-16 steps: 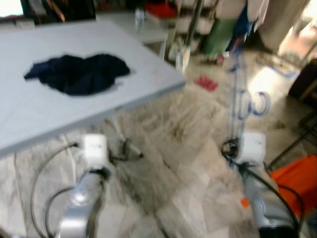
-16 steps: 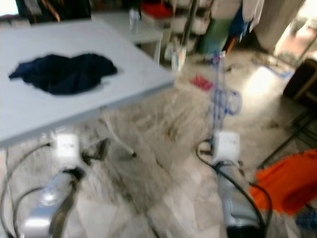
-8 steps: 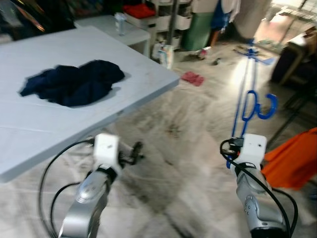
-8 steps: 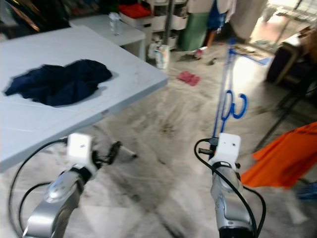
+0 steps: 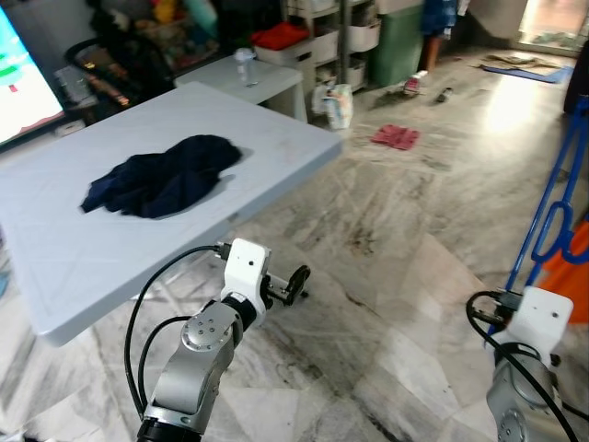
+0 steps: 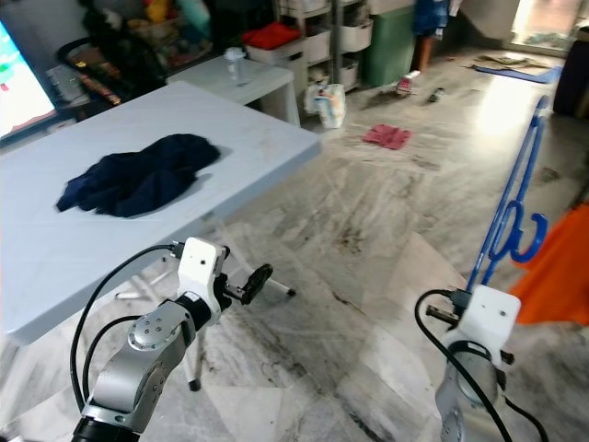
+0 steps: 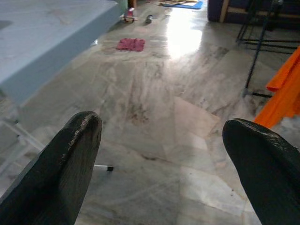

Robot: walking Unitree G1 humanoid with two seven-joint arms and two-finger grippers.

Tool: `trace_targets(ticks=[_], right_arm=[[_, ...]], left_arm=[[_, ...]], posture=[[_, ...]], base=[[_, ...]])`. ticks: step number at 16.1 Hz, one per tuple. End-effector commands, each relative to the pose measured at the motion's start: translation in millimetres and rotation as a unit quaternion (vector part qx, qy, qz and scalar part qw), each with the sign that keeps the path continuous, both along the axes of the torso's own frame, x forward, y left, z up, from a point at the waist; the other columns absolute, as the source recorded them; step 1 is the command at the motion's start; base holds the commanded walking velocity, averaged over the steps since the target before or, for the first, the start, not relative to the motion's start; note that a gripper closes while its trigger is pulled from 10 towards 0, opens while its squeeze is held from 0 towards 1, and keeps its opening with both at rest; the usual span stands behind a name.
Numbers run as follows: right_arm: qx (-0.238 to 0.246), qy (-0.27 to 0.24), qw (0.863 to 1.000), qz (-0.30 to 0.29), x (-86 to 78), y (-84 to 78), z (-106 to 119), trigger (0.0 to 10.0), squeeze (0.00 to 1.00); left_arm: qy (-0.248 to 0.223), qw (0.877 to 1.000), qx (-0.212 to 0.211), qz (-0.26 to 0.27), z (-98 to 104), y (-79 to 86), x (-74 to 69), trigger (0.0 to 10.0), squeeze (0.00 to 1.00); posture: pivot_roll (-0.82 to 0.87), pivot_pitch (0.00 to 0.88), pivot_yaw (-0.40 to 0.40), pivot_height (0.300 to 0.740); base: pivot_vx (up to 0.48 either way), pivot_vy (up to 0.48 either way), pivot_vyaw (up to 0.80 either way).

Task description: Hang hanger

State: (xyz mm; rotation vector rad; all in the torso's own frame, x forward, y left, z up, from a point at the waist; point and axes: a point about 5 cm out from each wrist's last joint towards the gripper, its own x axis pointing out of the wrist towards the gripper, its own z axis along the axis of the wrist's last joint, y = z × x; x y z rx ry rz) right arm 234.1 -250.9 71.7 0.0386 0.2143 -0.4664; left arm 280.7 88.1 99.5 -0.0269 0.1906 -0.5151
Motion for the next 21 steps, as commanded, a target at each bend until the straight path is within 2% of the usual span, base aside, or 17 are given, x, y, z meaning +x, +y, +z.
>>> trace_targets(ticks=[1, 3, 6, 7, 9, 11, 14, 17, 21], right_arm=[[0.000, -0.018, 1.000, 0.006, 2.4, 4.5, 6.2, 10.0, 0.00], [-0.010, -0.022, 0.999, 0.049, 17.2, 17.7, 13.7, 10.0, 0.00], [-0.035, -0.026, 0.993, 0.108, 29.7, 34.7, 24.8, 10.0, 0.00], [-0.037, -0.022, 0.992, 0.117, 30.6, 36.0, 24.6, 10.0, 0.00], [-0.048, -0.013, 0.987, 0.155, 39.5, 44.4, 26.8, 10.0, 0.00], [-0.048, -0.017, 0.982, 0.183, 54.0, 51.9, 31.4, 10.0, 0.00], [-0.043, -0.029, 0.978, 0.204, 67.3, 68.7, 35.5, 10.0, 0.00], [-0.029, -0.038, 0.975, 0.217, 75.0, 85.4, 33.2, 10.0, 0.00], [-0.033, -0.043, 0.977, 0.206, 76.3, 81.0, 31.0, 10.0, 0.00]], left_arm=[[-0.008, 1.000, 0.001, 0.018, 2.0, 9.3, 3.5, 10.0, 0.00], [-0.004, 0.999, -0.009, 0.053, 2.0, 22.1, 5.8, 10.0, 0.00], [-0.004, 0.997, -0.016, 0.075, -1.9, 27.5, 6.3, 10.0, 0.00], [-0.002, 0.997, -0.017, 0.081, -4.6, 27.1, 5.5, 10.0, 0.00], [-0.002, 0.994, -0.016, 0.106, -8.4, 24.3, 6.7, 10.0, 0.00], [-0.031, 0.993, -0.028, 0.112, 5.0, 16.8, 4.7, 10.0, 0.00], [-0.036, 0.991, -0.018, 0.128, 5.2, 27.7, 3.6, 10.0, 0.00], [-0.048, 0.988, -0.012, 0.145, 11.9, 36.9, 14.2, 10.0, 0.00], [-0.049, 0.987, -0.001, 0.153, 10.1, 40.9, 12.9, 10.0, 0.00]], posture=[[-0.06, 0.009, 0.113, 0.740], [-0.06, 0.025, 0.071, 0.740], [-0.07, 0.053, 0.002, 0.740], [-0.07, 0.053, 0.002, 0.740], [-0.06, 0.061, -0.067, 0.740], [0.00, 0.057, -0.097, 0.740], [0.03, 0.054, -0.093, 0.740], [0.04, 0.046, -0.080, 0.740], [0.05, 0.020, -0.071, 0.740]], base=[[0.000, 0.000, 0.00], [0.000, 0.000, 0.00], [0.000, 0.000, 0.00], [0.000, 0.000, 0.00], [0.000, 0.000, 0.00], [0.000, 0.000, 0.00], [0.000, 0.000, 0.00], [0.000, 0.000, 0.00], [0.000, 0.000, 0.00]])
